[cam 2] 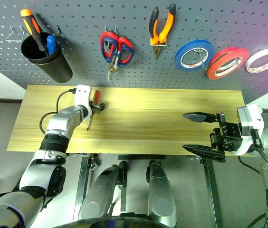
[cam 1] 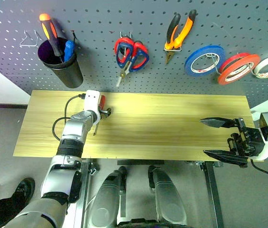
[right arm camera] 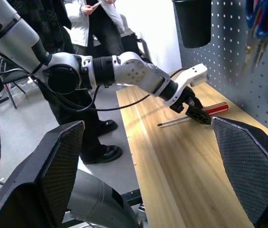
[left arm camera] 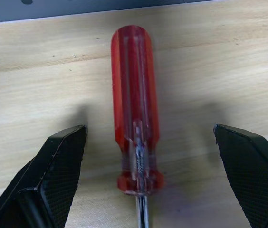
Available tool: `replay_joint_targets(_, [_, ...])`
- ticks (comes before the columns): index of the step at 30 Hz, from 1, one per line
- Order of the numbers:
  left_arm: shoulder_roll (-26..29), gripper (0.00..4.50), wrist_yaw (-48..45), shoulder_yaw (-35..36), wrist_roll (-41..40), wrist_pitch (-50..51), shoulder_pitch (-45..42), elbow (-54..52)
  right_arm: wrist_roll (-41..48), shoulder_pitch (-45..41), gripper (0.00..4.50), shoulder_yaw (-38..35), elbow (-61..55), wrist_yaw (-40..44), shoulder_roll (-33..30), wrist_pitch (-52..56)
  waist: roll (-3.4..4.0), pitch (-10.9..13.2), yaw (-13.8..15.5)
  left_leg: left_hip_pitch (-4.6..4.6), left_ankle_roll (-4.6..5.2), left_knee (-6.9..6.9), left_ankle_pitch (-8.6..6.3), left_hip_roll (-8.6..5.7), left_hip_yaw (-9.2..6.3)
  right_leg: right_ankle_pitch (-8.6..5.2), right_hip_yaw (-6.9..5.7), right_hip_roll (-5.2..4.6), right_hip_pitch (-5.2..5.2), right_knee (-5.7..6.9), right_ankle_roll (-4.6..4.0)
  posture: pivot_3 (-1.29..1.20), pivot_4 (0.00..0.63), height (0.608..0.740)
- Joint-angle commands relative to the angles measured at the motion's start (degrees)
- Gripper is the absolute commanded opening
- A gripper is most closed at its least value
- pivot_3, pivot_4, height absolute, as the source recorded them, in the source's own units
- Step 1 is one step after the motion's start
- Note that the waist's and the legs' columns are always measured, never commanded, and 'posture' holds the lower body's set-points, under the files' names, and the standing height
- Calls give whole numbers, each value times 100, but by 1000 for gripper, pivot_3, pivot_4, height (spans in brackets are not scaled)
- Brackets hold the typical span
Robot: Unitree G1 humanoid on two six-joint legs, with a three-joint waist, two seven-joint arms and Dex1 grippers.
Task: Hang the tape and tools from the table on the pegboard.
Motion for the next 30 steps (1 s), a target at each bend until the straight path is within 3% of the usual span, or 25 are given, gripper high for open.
replay_joint_targets(1, [-17, 3615, 88, 35, 6, 266, 123, 7, 103, 77, 4500, -230, -77, -9, -91, -5, 0, 0, 0, 0, 0, 0, 0, 0, 0, 0, 0, 0, 1, -1, 0, -162, 441, 718])
replay_joint_targets(7, [-72, 1542, 179, 170, -108, 569, 166, -148, 99, 67, 4500, -257, -42, -20, -102, -9, 1, 1, 0, 0, 1, -1, -1, 0, 0, 0, 0, 0, 1, -2, 0, -163, 441, 718])
replay_joint_targets(10, [-98, 788, 96, 176, -155, 784, 223, -244, 88, 55, 4500, -230, -54, -35, -92, -19, 1, 1, 3, 0, 0, -1, -2, 0, 0, -1, 0, -1, 1, -4, 1, -162, 438, 718])
replay_joint_targets(15, [-106, 794, -21, 96, -258, 1233, 607, -990, 87, 31, 4500, -206, -7, -25, -77, -32, 2, 0, 2, 0, -1, -4, -2, 0, 0, 0, 0, -1, 2, -6, 1, -158, 430, 718])
replay_joint_targets(22, [312, 794, -543, -285, -468, 2197, 1779, -3166, 27, -33, 4500, -202, 206, 77, -82, -124, 4, 0, -8, 2, -2, -13, -3, 1, 0, -1, 2, -1, 1, -10, 0, -144, 413, 718])
replay_joint_targets(30, [882, 794, -1071, -803, -363, 1153, 2498, -4652, -116, -236, 4500, -96, 674, 222, -13, -330, 6, 1, 28, -8, -12, -15, -11, 2, -1, -1, -2, -8, -1, -26, -2, -117, 390, 718])
